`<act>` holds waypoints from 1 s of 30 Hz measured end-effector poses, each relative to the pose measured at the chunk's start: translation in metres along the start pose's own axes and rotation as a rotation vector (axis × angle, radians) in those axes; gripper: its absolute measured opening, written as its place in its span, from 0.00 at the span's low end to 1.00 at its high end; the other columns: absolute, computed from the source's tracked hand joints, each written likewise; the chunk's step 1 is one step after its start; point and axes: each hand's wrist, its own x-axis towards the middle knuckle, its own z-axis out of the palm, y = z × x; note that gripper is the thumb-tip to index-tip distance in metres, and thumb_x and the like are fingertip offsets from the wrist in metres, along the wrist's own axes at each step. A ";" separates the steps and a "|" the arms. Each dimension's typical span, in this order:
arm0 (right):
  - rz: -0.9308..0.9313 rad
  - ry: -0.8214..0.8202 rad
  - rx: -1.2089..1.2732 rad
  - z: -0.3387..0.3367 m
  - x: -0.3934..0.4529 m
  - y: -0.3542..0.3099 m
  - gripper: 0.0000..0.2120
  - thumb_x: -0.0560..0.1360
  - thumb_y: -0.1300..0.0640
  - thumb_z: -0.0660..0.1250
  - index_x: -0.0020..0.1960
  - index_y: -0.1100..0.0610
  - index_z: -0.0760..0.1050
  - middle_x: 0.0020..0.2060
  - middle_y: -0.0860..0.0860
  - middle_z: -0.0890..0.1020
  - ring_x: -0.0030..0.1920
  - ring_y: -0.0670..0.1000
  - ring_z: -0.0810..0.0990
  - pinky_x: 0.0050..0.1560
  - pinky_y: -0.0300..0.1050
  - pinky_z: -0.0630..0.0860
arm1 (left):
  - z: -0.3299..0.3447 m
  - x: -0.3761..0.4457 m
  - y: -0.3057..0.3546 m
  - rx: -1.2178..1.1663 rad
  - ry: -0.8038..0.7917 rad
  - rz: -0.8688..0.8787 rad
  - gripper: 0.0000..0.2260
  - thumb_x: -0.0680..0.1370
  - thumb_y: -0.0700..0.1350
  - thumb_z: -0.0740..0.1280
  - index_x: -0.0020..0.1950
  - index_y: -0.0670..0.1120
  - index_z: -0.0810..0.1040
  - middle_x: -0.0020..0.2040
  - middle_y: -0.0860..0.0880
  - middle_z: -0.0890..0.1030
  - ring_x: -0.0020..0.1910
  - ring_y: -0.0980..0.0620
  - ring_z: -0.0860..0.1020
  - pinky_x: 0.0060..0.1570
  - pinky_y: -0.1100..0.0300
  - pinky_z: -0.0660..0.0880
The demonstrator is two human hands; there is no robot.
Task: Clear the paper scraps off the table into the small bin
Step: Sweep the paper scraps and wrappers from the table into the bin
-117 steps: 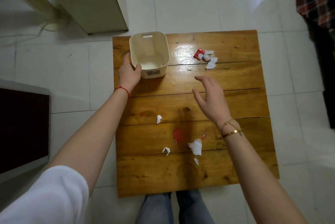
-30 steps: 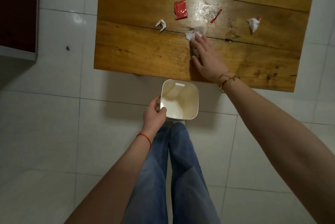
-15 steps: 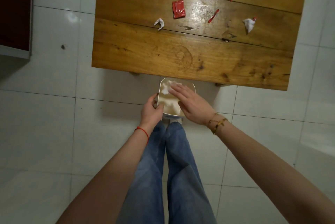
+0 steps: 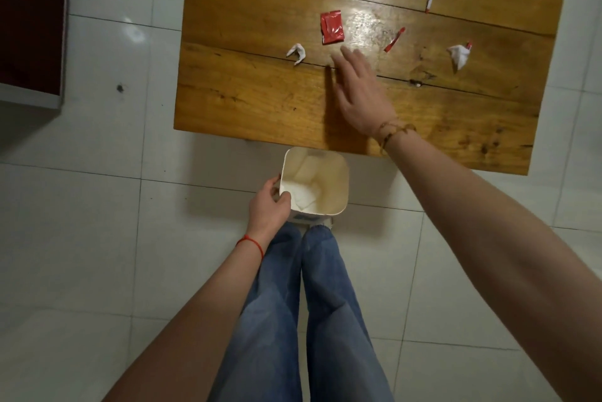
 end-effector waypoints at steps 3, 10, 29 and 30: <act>-0.005 0.011 -0.002 -0.009 0.032 0.000 0.25 0.82 0.53 0.52 0.78 0.54 0.53 0.79 0.54 0.53 0.79 0.55 0.49 0.76 0.46 0.45 | -0.002 0.004 0.000 -0.034 0.012 -0.019 0.23 0.76 0.41 0.61 0.72 0.49 0.68 0.62 0.49 0.80 0.54 0.53 0.77 0.51 0.62 0.72; -0.006 -0.094 0.039 -0.011 0.068 -0.007 0.28 0.81 0.53 0.54 0.78 0.57 0.50 0.79 0.54 0.51 0.79 0.54 0.47 0.78 0.48 0.48 | -0.004 0.008 0.002 -0.049 0.008 -0.027 0.22 0.76 0.41 0.63 0.71 0.49 0.69 0.60 0.50 0.80 0.51 0.56 0.77 0.42 0.71 0.70; -0.454 -0.392 -0.055 0.042 -0.088 -0.033 0.25 0.83 0.48 0.49 0.76 0.58 0.58 0.76 0.56 0.63 0.77 0.52 0.57 0.78 0.52 0.51 | -0.010 -0.003 -0.001 -0.119 0.064 -0.114 0.21 0.75 0.41 0.64 0.68 0.49 0.71 0.59 0.45 0.81 0.52 0.47 0.80 0.50 0.57 0.76; -0.492 -0.419 -0.068 0.044 -0.098 -0.034 0.25 0.83 0.49 0.49 0.76 0.59 0.60 0.75 0.56 0.65 0.77 0.53 0.58 0.78 0.51 0.51 | -0.011 -0.005 -0.002 -0.136 0.072 -0.116 0.21 0.74 0.40 0.64 0.67 0.49 0.72 0.58 0.45 0.81 0.49 0.49 0.80 0.45 0.59 0.76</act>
